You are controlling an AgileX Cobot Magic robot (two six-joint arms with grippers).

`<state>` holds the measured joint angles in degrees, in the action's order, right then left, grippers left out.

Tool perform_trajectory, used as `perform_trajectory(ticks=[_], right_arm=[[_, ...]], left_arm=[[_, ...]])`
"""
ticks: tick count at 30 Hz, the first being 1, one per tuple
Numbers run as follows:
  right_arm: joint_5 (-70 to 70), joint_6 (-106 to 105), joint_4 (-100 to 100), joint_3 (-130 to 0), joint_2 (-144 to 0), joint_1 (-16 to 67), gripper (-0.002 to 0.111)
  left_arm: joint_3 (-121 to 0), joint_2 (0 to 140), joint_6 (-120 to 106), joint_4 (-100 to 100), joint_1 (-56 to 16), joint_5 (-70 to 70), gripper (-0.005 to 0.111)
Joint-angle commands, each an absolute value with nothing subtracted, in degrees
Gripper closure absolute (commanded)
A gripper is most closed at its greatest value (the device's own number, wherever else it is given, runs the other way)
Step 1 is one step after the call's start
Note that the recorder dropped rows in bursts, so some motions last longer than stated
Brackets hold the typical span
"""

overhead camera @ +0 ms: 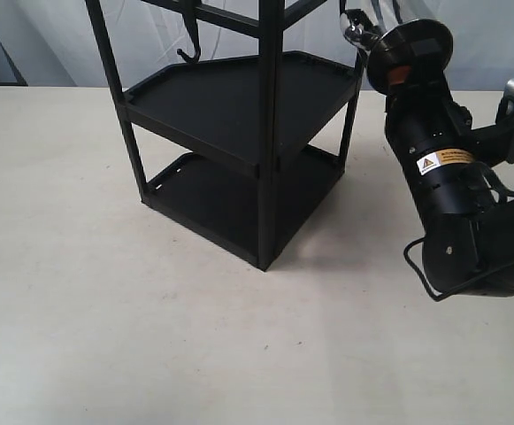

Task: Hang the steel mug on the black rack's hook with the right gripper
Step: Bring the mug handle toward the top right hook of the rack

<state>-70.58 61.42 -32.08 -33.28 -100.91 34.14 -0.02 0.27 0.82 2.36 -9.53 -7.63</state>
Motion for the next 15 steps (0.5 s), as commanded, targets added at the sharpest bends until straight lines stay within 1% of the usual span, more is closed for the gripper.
perform_trajectory(ticks=[1,15], right_arm=[[-70.0,59.6,-31.0,-33.5,-101.4,34.5,0.109],[-69.0,59.6,-30.0,-33.5,-101.4,34.5,0.109]], left_arm=[[0.0,0.0,1.0,2.5,-9.8,-7.3,0.105],[0.0,0.0,1.0,2.5,-9.8,-7.3,0.105]])
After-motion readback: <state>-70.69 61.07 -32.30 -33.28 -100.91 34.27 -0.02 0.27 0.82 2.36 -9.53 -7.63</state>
